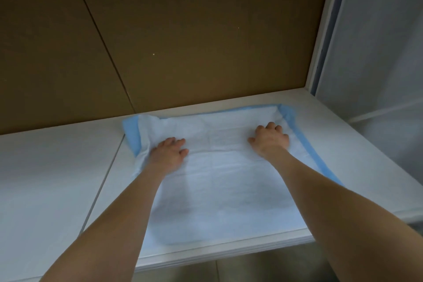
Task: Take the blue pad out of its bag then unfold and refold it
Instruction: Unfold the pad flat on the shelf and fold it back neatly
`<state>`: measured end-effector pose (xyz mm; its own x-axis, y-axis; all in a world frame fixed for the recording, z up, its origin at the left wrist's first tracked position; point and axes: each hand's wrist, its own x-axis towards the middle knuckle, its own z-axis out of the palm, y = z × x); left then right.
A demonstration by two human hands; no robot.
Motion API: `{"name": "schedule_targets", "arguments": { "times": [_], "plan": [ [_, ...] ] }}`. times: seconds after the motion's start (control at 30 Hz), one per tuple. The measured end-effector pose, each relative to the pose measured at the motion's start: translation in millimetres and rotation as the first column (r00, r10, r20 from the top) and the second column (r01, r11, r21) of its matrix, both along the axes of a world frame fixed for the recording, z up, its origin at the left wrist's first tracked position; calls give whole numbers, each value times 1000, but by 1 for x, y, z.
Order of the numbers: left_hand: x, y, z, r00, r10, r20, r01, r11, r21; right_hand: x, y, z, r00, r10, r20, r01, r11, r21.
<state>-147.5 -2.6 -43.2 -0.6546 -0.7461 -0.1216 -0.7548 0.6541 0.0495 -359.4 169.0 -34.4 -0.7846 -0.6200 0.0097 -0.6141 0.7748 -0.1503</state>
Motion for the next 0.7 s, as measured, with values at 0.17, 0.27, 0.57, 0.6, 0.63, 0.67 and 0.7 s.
{"name": "schedule_targets", "arguments": {
  "times": [0.17, 0.27, 0.57, 0.6, 0.63, 0.67, 0.7],
  "plan": [
    [9, 6, 6, 999, -4, 50, 6, 999, -54, 9, 7, 2, 1000, 29, 9, -29, 1000, 10],
    [2, 4, 20, 998, 31, 59, -26, 996, -85, 2, 9, 12, 1000, -1, -7, 1, 1000, -2],
    [-54, -8, 26, 968, 216, -131, -224, 973, -52, -48, 1, 30, 969, -209, 134, 221, 972, -84],
    [-63, -7, 23, 964, 234, -125, -240, 970, -39, -53, 0, 27, 967, -217, 134, 228, 971, -74],
    [-70, -7, 19, 961, 252, -117, -258, 965, -40, -57, -1, 24, 967, -220, 128, 230, 971, -70],
    [-76, -7, 16, 956, 271, -116, -278, 959, -50, -61, -1, 23, 966, -225, 126, 235, 969, -75],
    [-80, -7, 13, 948, 292, -122, -302, 951, -64, -65, -2, 23, 965, -230, 122, 241, 967, -85]
  ]
}}
